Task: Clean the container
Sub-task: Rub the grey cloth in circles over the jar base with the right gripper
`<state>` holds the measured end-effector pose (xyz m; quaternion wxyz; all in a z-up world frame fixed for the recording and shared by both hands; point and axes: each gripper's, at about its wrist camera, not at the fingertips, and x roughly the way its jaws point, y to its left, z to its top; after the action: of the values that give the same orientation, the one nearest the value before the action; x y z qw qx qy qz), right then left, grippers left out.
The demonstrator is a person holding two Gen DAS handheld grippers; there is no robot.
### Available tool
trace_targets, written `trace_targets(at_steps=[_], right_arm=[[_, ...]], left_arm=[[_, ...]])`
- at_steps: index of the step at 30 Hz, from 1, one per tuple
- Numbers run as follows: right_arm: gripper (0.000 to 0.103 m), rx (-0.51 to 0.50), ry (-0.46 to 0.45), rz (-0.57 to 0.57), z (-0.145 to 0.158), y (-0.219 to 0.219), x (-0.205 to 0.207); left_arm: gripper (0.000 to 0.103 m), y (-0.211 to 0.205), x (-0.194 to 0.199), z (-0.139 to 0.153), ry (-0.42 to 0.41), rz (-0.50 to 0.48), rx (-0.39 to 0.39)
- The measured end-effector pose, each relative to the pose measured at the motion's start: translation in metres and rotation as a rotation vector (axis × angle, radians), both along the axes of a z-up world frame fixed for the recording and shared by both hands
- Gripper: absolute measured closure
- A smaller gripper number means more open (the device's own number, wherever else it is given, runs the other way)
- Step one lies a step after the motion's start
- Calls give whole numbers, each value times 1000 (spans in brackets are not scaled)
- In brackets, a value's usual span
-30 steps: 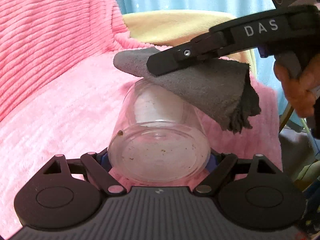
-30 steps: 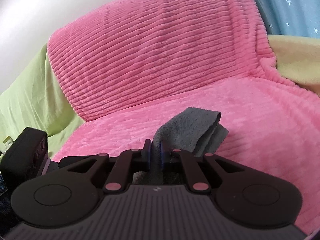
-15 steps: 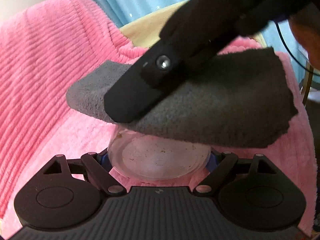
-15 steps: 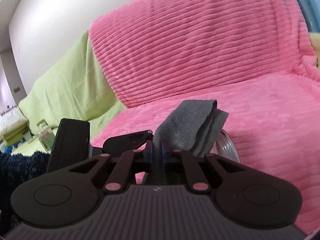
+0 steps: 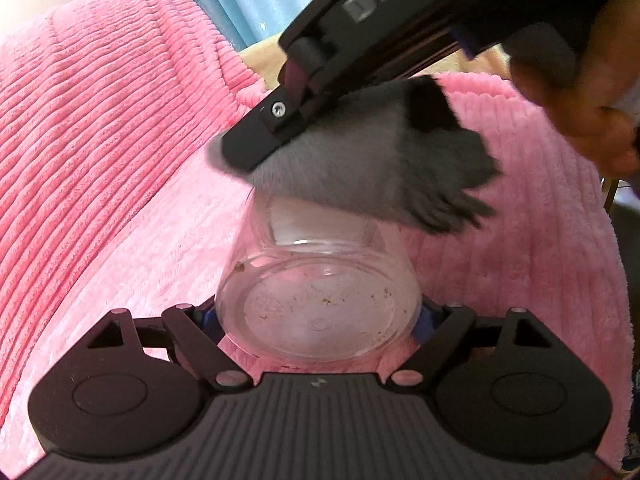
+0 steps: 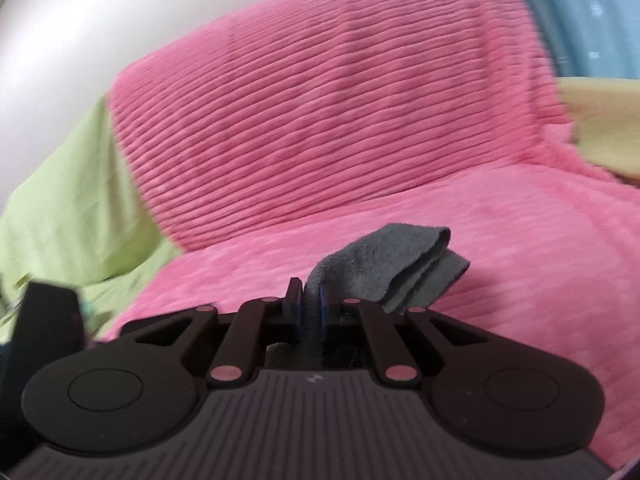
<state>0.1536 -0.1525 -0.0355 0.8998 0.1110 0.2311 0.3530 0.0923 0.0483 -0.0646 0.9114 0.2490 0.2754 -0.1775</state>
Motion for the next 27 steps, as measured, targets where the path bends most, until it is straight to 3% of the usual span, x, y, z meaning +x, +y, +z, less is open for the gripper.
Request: trace_targets(at_steps=[4, 8, 10, 13, 17, 23, 27], right_arm=[[98, 54, 48, -20, -3, -5, 3], [98, 84, 82, -21, -5, -13, 5], [98, 92, 92, -23, -6, -16, 5], [98, 76, 89, -38, -2, -13, 1], [95, 61, 69, -15, 4, -18, -11], [95, 85, 24, 194, 11, 1, -28], [96, 68, 29, 225, 6, 13, -29]], left_arm=[[18, 6, 1, 2, 15, 6, -23], [18, 25, 14, 7, 136, 29, -182], [16, 29, 15, 7, 145, 34, -208], [17, 21, 9, 7, 68, 20, -126], [18, 7, -18, 5, -97, -28, 103], [18, 17, -5, 0, -59, -22, 97], [18, 12, 8, 0, -40, -17, 83]])
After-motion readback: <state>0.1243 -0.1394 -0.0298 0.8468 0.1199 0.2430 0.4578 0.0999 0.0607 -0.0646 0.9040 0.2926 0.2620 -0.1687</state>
